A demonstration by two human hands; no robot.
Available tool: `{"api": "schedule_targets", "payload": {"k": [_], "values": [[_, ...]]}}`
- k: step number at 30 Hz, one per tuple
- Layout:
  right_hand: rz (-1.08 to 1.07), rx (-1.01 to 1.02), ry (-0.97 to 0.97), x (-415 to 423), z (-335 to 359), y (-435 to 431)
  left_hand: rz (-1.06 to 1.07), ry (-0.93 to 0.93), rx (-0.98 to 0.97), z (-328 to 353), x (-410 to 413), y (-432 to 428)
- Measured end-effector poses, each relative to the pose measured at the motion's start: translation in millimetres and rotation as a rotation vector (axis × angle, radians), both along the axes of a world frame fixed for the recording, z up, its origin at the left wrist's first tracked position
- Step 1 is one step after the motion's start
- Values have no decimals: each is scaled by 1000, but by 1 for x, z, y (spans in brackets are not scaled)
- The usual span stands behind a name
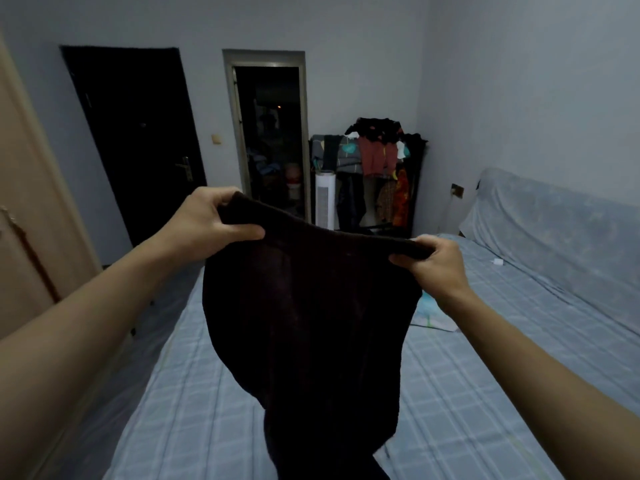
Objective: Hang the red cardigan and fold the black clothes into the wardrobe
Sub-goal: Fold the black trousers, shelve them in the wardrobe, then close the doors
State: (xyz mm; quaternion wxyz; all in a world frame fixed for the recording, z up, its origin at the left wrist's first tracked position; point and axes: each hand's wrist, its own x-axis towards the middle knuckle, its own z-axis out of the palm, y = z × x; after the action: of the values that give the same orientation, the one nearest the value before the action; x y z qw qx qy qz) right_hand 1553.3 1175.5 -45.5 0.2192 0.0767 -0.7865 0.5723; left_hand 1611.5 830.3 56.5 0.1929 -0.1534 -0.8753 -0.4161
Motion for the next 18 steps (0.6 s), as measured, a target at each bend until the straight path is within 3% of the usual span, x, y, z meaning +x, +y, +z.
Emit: {"api": "schedule_targets", "payload": {"k": [6, 11, 18], "values": [[-27, -298, 118, -11, 36, -19, -44, -201, 40, -6, 13, -22], [-1, -305, 254, -11, 74, -33, 132, 35, 251, 7, 6, -27], [161, -420, 392, 5, 182, -29, 4, 292, 432, 99, 26, -23]]}}
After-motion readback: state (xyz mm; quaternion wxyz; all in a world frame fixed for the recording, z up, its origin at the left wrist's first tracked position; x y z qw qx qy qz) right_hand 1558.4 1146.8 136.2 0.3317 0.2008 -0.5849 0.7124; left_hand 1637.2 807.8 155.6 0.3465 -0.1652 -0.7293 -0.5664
